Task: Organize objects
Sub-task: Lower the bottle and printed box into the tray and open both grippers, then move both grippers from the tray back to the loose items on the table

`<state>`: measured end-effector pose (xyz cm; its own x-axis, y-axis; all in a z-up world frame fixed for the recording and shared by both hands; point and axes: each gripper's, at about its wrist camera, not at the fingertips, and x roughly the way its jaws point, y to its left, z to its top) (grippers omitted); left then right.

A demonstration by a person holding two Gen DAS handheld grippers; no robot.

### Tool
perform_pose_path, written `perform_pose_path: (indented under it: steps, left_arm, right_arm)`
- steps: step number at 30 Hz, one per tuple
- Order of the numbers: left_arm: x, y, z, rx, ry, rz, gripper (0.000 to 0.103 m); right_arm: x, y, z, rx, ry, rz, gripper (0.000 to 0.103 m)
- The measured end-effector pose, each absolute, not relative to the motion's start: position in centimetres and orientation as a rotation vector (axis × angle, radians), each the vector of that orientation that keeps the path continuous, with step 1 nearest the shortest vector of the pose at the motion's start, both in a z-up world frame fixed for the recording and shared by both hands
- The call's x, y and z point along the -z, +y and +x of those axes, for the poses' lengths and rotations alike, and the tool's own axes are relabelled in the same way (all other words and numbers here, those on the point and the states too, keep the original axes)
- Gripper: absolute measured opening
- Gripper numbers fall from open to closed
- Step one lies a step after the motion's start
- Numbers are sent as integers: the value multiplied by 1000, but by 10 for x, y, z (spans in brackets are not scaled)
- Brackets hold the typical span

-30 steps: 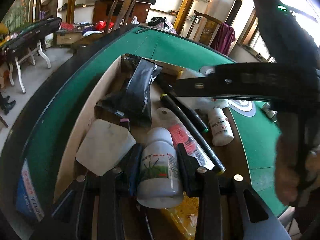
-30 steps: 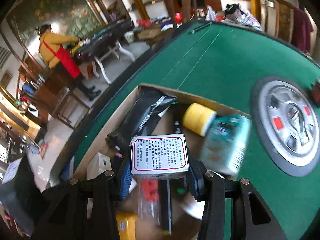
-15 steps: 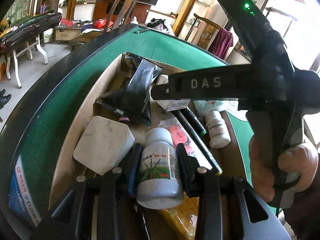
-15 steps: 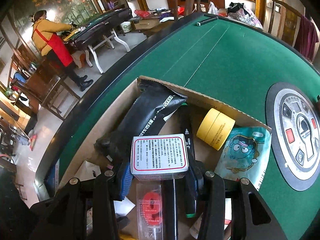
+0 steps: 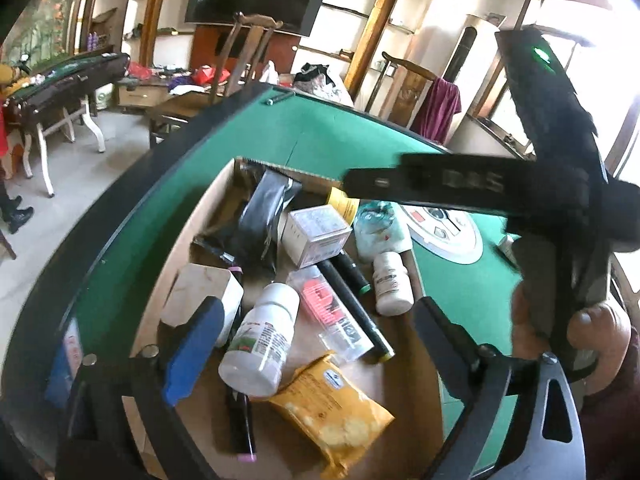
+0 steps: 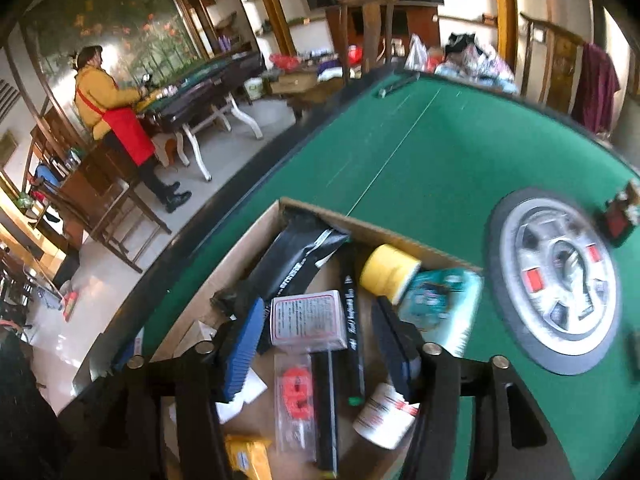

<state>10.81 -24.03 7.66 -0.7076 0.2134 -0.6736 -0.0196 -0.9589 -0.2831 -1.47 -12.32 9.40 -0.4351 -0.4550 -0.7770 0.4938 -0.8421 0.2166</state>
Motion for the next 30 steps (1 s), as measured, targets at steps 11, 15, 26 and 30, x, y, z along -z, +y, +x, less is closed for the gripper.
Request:
perform_pose_path:
  steps: [11,15,26,30]
  left_arm:
    - [-113,-164,118,-2725,-116,-1086,97]
    - [-114,-131,115,-2676,-55,-1087,97]
    - [-98,-57,89,-2589,100,-1165,97]
    - [-90,-33,71,-2545,111,-1203,97]
  right_arm:
    - [-111,-2,16,2420,-98,1182,74]
    - [-110,72,16,2510,-226,1207,75]
    - [-97,240,29,2752,-461,1247,77]
    - [-82,285,28,2801,-562,1277,77]
